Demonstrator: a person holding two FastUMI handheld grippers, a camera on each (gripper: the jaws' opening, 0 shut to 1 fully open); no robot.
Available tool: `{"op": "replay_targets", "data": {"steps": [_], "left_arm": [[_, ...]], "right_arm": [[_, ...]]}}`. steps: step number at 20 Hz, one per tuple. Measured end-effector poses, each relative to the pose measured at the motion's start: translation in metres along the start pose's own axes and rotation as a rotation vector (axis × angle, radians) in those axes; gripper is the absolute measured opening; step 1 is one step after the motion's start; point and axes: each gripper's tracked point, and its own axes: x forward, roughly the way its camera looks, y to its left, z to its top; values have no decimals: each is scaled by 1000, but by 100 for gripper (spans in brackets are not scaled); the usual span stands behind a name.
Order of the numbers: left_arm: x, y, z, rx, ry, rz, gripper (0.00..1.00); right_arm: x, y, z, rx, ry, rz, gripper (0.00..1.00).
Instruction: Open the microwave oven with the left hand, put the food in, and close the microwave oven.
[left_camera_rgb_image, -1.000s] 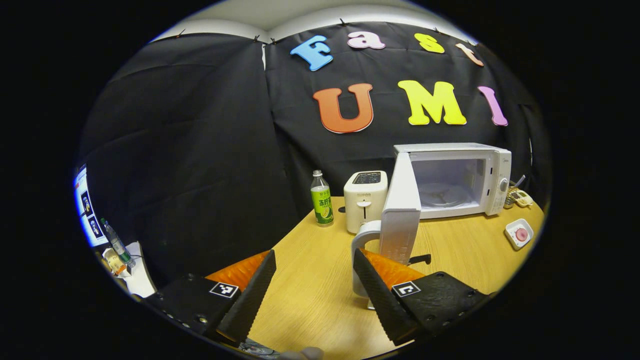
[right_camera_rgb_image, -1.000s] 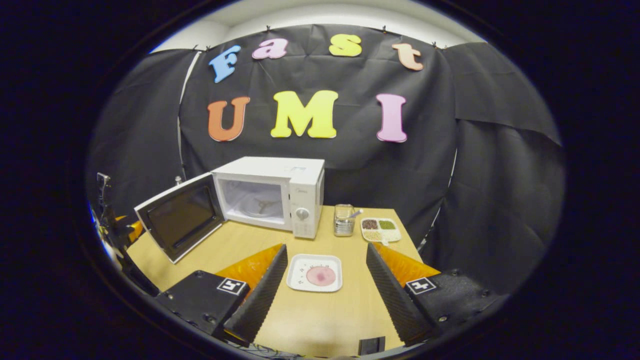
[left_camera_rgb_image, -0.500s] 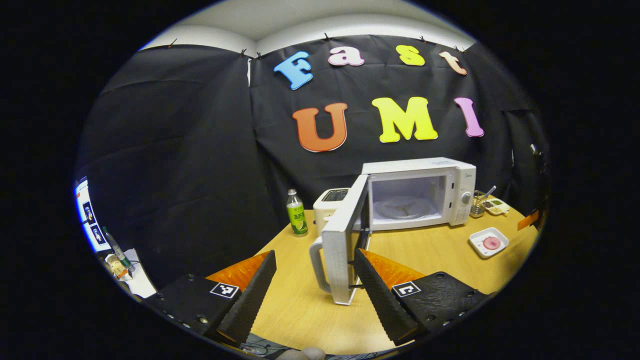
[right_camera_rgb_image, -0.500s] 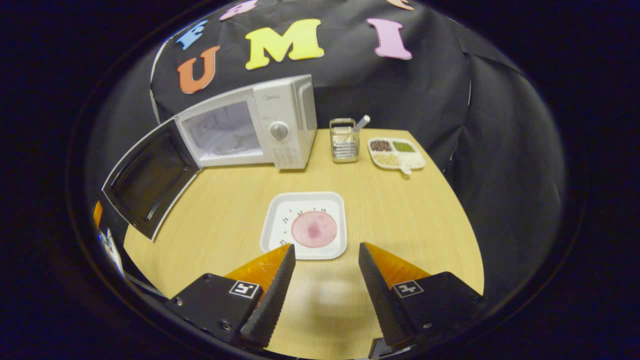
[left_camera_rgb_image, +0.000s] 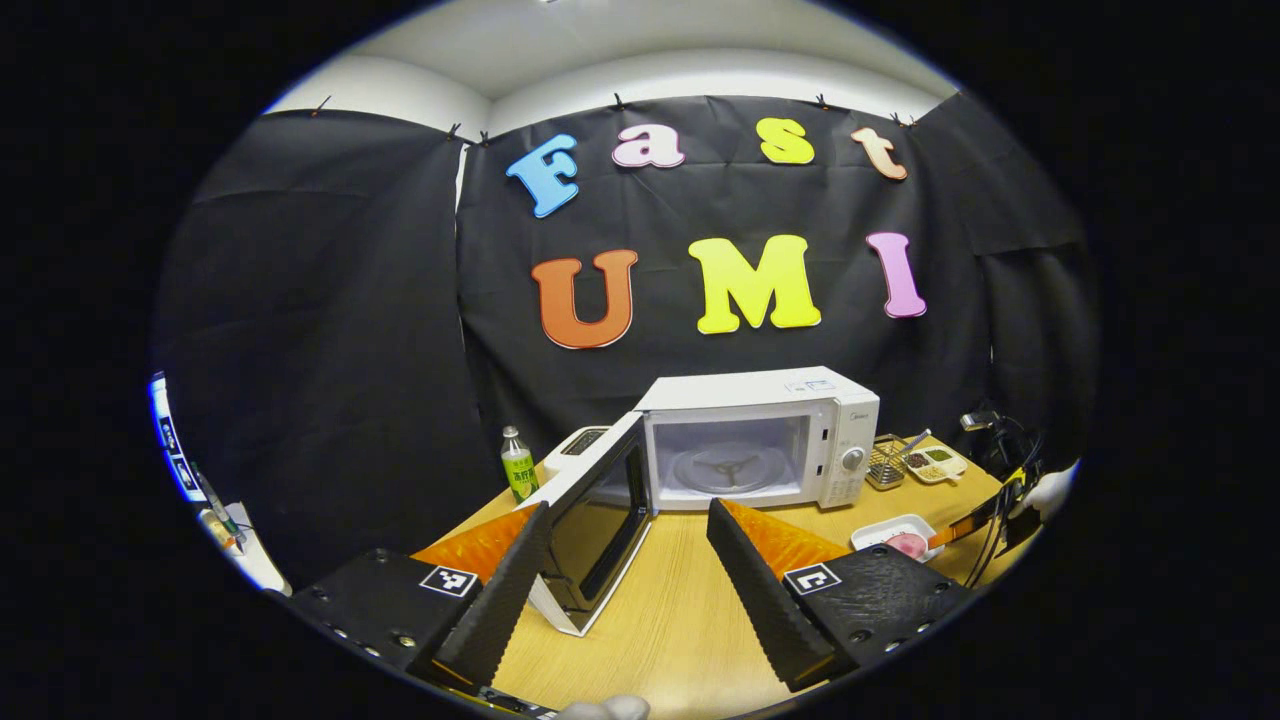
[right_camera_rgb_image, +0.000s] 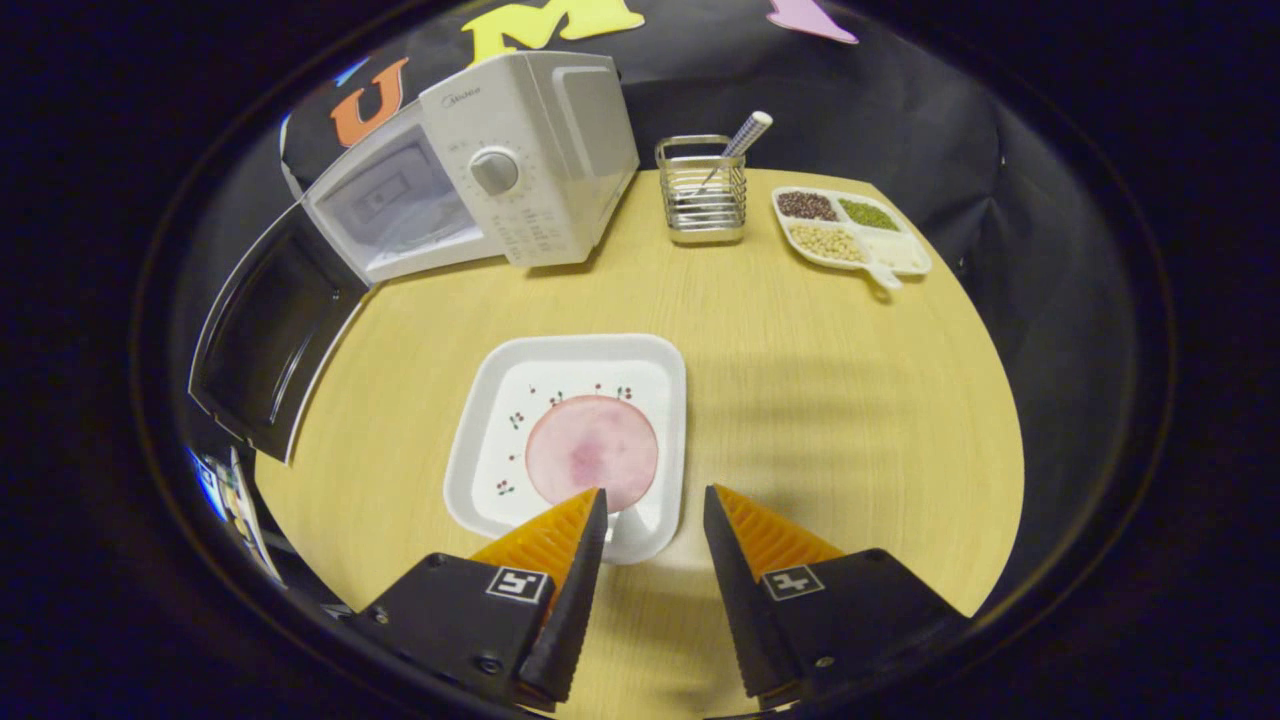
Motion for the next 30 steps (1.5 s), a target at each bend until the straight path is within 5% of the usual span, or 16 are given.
{"op": "replay_targets", "data": {"steps": [1,3,4,7,8,9,15,30], "left_arm": [[-1,-3,0,5,6,11,95],[-4,-7,-1,10,13,26,95],[-5,-9,-1,12,16,34,95],[-11,-11,-5,11,28,56,95],[-13,-10,-5,10,27,65,95],[-14,-9,-8,6,30,72,95],[-16,-5,-14,-25,32,97,95],[-7,-8,18,12,-9,21,95]], "right_arm": [[2,-1,-1,2,22,11,62],[7,-4,-7,11,65,24,57],[6,-6,-3,13,62,20,43],[8,-14,-5,42,102,-17,30],[9,-15,-5,54,117,-34,14],[8,-15,-5,73,140,-44,9],[9,-14,-4,121,177,-17,4],[-19,36,9,451,45,286,3]]}}
